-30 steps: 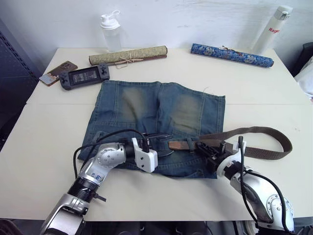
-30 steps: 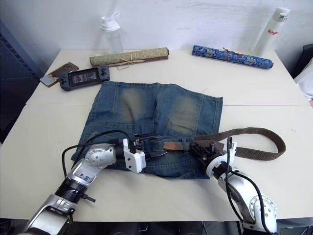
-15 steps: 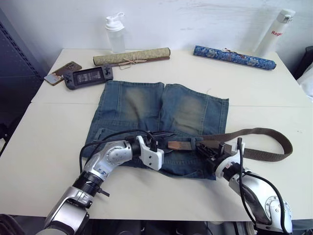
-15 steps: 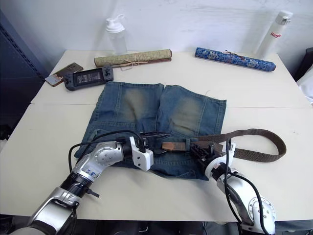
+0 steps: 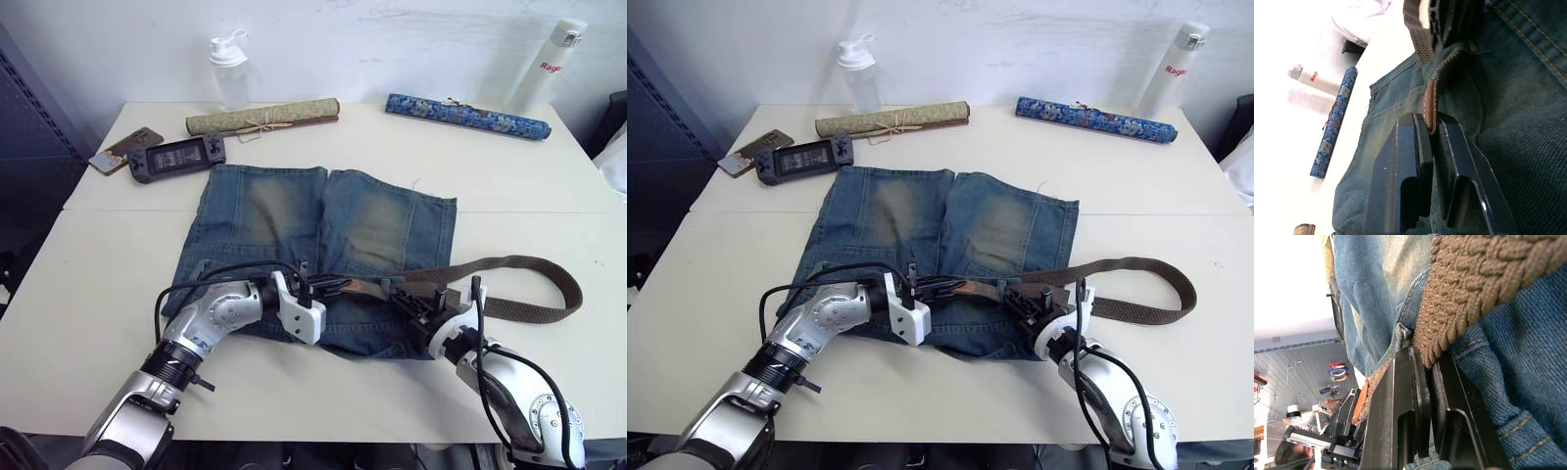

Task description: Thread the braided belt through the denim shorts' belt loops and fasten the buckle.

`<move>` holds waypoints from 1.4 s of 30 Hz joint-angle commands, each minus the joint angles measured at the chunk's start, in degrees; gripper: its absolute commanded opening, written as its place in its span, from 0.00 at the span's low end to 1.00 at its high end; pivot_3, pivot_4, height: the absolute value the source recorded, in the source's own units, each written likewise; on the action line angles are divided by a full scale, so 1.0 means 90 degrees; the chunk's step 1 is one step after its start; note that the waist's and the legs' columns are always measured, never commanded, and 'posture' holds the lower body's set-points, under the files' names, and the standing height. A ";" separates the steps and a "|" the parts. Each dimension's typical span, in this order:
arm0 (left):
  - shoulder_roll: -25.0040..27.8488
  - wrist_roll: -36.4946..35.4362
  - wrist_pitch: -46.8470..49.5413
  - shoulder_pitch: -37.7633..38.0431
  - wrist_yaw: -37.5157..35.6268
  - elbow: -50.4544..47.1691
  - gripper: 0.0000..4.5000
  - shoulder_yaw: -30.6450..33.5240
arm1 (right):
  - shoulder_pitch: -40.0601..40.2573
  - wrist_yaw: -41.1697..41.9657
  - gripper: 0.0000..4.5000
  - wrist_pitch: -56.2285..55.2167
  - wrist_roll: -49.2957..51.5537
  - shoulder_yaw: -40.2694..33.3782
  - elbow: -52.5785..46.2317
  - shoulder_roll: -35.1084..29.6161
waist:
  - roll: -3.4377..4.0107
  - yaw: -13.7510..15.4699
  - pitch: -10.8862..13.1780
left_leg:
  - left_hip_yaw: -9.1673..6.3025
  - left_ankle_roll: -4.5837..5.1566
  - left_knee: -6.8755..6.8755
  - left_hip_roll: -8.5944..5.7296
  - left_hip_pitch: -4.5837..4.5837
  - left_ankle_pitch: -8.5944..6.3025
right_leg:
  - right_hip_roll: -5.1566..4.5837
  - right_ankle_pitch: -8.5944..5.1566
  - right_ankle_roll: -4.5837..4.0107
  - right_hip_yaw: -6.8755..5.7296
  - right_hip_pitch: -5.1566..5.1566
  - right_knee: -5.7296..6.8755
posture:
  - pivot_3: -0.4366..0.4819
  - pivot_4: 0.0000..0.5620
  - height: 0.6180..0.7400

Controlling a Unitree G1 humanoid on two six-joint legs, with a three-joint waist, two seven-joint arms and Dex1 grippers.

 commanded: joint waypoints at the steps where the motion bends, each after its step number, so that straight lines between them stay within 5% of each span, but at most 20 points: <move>1: 0.0133 0.0155 0.0029 0.0133 -0.0070 0.0106 0.04 -0.0143 | -0.0014 0.0001 0.00 -0.0022 0.0011 -0.0014 -0.0227 -0.0105 | 0.0000 0.0000 0.0000 | 0.0000 0.0000 0.0000 0.0000 0.0000 0.0000 | 0.0000 0.0000 0.0000 0.0000 0.0000 0.0000 | 0.48 0.27 0.82; 7: 0.0164 0.0148 0.0189 0.0154 -0.0150 -0.0090 0.03 -0.0155 | 0.0118 0.0309 0.56 -0.0130 -0.0135 -0.0624 -0.0960 -0.0579 | 0.0000 0.0002 0.0000 | 0.0001 0.0000 0.0000 0.0000 -0.0001 -0.0001 | -0.0001 0.0000 0.0000 0.0001 -0.0002 -0.0002 | 0.48 0.27 0.82; 11: 0.0163 0.0125 0.0299 0.0188 -0.0187 -0.0162 0.03 -0.0172 | 0.0733 0.1334 0.95 0.0497 -0.0722 -0.1344 -0.1674 -0.1938 | 0.0001 0.0019 0.0000 | 0.0008 -0.0002 0.0001 0.0000 -0.0003 -0.0004 | 0.0000 0.0000 0.0000 0.0004 -0.0002 -0.0009 | 0.48 0.27 0.82; 18: 0.0150 0.0080 0.0332 0.0176 -0.0217 -0.0193 0.03 -0.0206 | 0.1599 0.2757 0.95 0.1061 -0.2496 -0.1383 -0.2653 -0.3385 | 0.0001 0.0021 -0.0007 | 0.0009 0.0020 0.0003 0.0015 0.0007 -0.0026 | 0.0002 -0.0001 -0.0002 0.0004 0.0003 -0.0015 | 0.48 0.27 0.82; 29: 0.0134 0.0041 0.0329 0.0134 -0.0221 -0.0237 0.03 -0.0179 | 0.1057 0.2466 0.95 0.1368 -0.5898 0.0873 -0.2418 -0.3081 | -0.0007 0.0020 -0.0009 | 0.0010 -0.0017 0.0012 0.0012 0.0003 -0.0009 | 0.0002 -0.0001 -0.0002 -0.0002 0.0003 -0.0018 | 0.48 0.27 0.82; 32: 0.0144 0.0033 0.0393 0.0113 -0.0226 -0.0256 0.03 -0.0141 | 0.0962 0.2487 0.78 0.1398 -0.6331 0.0953 -0.2278 -0.2893 | -0.0010 0.0021 -0.0010 | 0.0008 -0.0017 0.0013 0.0013 0.0004 -0.0009 | 0.0003 -0.0001 -0.0002 -0.0003 0.0005 -0.0018 | 0.48 0.27 0.82; 37: 0.0150 -0.0020 0.0571 0.0100 -0.0296 -0.0422 0.03 -0.0095 | 0.0872 0.2544 0.19 0.1512 -0.6561 0.0647 -0.2178 -0.2689 | -0.0015 0.0017 -0.0013 | 0.0010 -0.0017 0.0014 0.0012 0.0005 -0.0009 | 0.0003 -0.0001 -0.0002 -0.0004 0.0005 -0.0015 | 0.48 0.27 0.82; 39: 0.0136 -0.0064 0.0660 0.0104 -0.0330 -0.0502 0.03 -0.0074 | 0.0877 0.2597 0.05 0.1587 -0.6630 0.0558 -0.2161 -0.2695 | -0.0015 0.0018 -0.0012 | 0.0008 -0.0016 0.0014 0.0013 0.0004 -0.0009 | 0.0004 -0.0001 -0.0002 -0.0004 0.0005 -0.0015 | 0.48 0.27 0.82; 42: 0.0149 0.0026 0.0753 0.0071 -0.0326 -0.0652 0.03 -0.0053 | 0.0892 0.2734 0.02 0.1641 -0.6902 0.0300 -0.1973 -0.2855 | -0.0017 0.0020 -0.0012 | 0.0009 -0.0015 0.0015 0.0012 0.0004 -0.0010 | 0.0004 -0.0001 -0.0002 -0.0004 0.0005 -0.0015 | 0.48 0.27 0.82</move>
